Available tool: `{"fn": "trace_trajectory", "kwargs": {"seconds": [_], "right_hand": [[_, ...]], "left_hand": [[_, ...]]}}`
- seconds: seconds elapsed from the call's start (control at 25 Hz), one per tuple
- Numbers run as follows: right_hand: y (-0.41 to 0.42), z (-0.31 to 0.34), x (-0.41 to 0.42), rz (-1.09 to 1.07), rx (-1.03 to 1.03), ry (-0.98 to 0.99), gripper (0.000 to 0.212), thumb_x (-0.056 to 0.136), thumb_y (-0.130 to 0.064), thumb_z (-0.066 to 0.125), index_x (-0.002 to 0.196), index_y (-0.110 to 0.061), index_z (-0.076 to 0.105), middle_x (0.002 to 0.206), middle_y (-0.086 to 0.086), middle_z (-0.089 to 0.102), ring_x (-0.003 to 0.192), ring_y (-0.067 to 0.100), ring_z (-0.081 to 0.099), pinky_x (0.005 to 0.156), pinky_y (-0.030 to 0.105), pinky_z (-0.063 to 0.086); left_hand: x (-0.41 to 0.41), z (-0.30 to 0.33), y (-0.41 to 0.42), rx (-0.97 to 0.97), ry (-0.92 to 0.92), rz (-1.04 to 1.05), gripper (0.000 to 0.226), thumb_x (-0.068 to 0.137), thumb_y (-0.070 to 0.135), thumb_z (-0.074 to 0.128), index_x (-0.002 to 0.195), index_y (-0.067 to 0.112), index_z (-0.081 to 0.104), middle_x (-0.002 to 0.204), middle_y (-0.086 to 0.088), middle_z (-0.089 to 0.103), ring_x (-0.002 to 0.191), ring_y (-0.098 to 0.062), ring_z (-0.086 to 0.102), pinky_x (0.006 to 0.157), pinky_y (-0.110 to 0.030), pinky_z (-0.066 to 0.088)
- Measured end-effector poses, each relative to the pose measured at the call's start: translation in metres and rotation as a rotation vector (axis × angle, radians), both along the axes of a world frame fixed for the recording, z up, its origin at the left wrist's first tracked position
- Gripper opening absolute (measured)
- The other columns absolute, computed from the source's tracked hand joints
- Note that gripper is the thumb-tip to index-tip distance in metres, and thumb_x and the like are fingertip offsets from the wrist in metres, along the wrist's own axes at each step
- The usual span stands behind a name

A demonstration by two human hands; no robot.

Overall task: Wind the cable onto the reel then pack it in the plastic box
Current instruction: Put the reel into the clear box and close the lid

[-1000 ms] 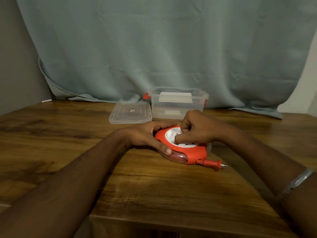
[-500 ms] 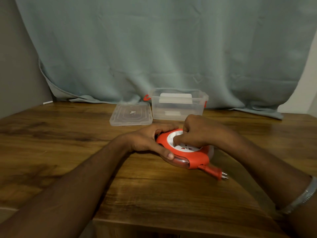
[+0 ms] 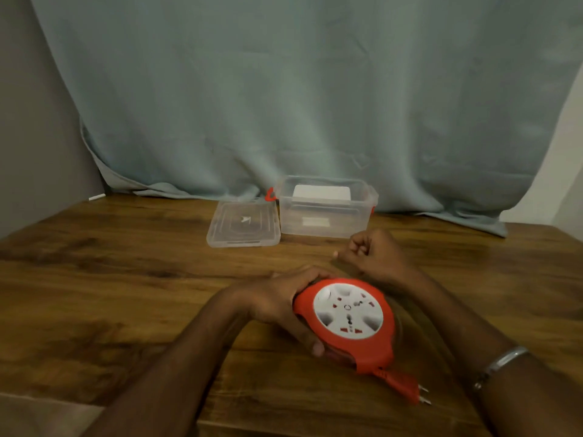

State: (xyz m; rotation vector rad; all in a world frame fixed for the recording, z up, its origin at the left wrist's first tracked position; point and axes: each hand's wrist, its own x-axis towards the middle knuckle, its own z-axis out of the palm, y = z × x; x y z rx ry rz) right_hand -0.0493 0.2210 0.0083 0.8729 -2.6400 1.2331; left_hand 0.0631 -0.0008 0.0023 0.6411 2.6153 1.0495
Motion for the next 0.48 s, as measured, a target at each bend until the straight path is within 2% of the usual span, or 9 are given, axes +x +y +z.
{"fn": "trace_trajectory", "kwargs": {"seconds": [0.08, 0.12, 0.2, 0.24, 0.28, 0.32, 0.4, 0.44, 0.48], "right_hand": [[-0.002, 0.004, -0.019, -0.095, -0.060, 0.017, 0.041, 0.085, -0.038, 0.084, 0.061, -0.015, 0.061, 0.047, -0.007, 0.049, 0.047, 0.012, 0.043, 0.055, 0.031, 0.040], [-0.004, 0.011, -0.028, -0.186, -0.149, 0.047, 0.037, 0.086, -0.038, 0.083, 0.063, -0.017, 0.063, 0.050, -0.006, 0.054, 0.049, 0.014, 0.048, 0.056, 0.033, 0.044], [-0.003, 0.023, -0.037, -0.360, -0.331, 0.118, 0.026, 0.088, -0.037, 0.079, 0.072, -0.019, 0.067, 0.062, -0.001, 0.064, 0.059, 0.019, 0.060, 0.064, 0.040, 0.053], [-0.002, 0.029, -0.043, -0.432, -0.412, 0.119, 0.022, 0.090, -0.038, 0.077, 0.079, -0.019, 0.069, 0.071, 0.001, 0.068, 0.068, 0.022, 0.065, 0.070, 0.043, 0.055], [-0.001, 0.035, -0.052, -0.486, -0.460, 0.094, 0.020, 0.092, -0.039, 0.074, 0.089, -0.020, 0.071, 0.082, 0.002, 0.071, 0.080, 0.026, 0.069, 0.076, 0.044, 0.056], [-0.001, 0.041, -0.062, -0.529, -0.452, 0.050, 0.026, 0.095, -0.042, 0.071, 0.102, -0.017, 0.071, 0.096, 0.004, 0.073, 0.096, 0.032, 0.071, 0.084, 0.043, 0.056], [-0.007, 0.047, -0.082, -0.569, -0.403, -0.132, 0.052, 0.097, -0.049, 0.066, 0.129, -0.007, 0.066, 0.128, 0.014, 0.071, 0.123, 0.038, 0.066, 0.100, 0.041, 0.051], [-0.011, 0.047, -0.092, -0.546, -0.442, -0.257, 0.057, 0.098, -0.050, 0.066, 0.133, -0.005, 0.064, 0.137, 0.017, 0.068, 0.126, 0.039, 0.065, 0.103, 0.043, 0.051], [-0.014, 0.046, -0.097, -0.503, -0.540, -0.372, 0.051, 0.097, -0.046, 0.066, 0.128, -0.006, 0.067, 0.135, 0.020, 0.070, 0.121, 0.040, 0.068, 0.100, 0.047, 0.055]], "left_hand": [[-0.009, 0.006, -0.008, -0.111, 0.034, -0.021, 0.125, 0.061, 0.046, 0.100, 0.158, 0.052, 0.022, 0.164, 0.024, 0.028, 0.152, -0.008, 0.030, 0.127, -0.041, 0.031], [-0.013, 0.015, -0.014, -0.087, 0.019, -0.018, 0.133, 0.061, 0.055, 0.096, 0.163, 0.050, 0.011, 0.171, 0.024, 0.015, 0.158, -0.011, 0.020, 0.129, -0.040, 0.026], [-0.016, 0.035, -0.022, 0.160, 0.047, 0.129, 0.132, 0.071, 0.062, 0.089, 0.167, 0.045, 0.001, 0.175, 0.021, -0.005, 0.161, -0.007, 0.005, 0.130, -0.034, 0.020], [-0.024, 0.043, -0.025, 0.263, 0.137, 0.265, 0.121, 0.079, 0.061, 0.084, 0.168, 0.042, 0.003, 0.176, 0.019, -0.005, 0.160, -0.006, 0.005, 0.129, -0.033, 0.020], [-0.039, 0.049, -0.029, 0.329, 0.223, 0.437, 0.109, 0.087, 0.058, 0.078, 0.168, 0.037, 0.009, 0.176, 0.014, 0.002, 0.160, -0.009, 0.010, 0.128, -0.035, 0.022], [-0.054, 0.055, -0.032, 0.399, 0.289, 0.595, 0.093, 0.092, 0.053, 0.074, 0.166, 0.033, 0.020, 0.174, 0.007, 0.017, 0.159, -0.015, 0.020, 0.126, -0.037, 0.028], [-0.089, 0.050, -0.044, 0.534, 0.284, 0.704, 0.059, 0.103, 0.045, 0.063, 0.154, 0.025, 0.044, 0.158, -0.002, 0.046, 0.151, -0.023, 0.041, 0.114, -0.032, 0.038], [-0.104, 0.048, -0.045, 0.546, 0.233, 0.728, 0.054, 0.106, 0.043, 0.058, 0.153, 0.019, 0.049, 0.153, -0.005, 0.053, 0.148, -0.026, 0.046, 0.110, -0.030, 0.039], [-0.115, 0.046, -0.041, 0.537, 0.180, 0.764, 0.053, 0.108, 0.042, 0.055, 0.153, 0.015, 0.051, 0.151, -0.007, 0.057, 0.145, -0.028, 0.050, 0.106, -0.028, 0.039]]}}
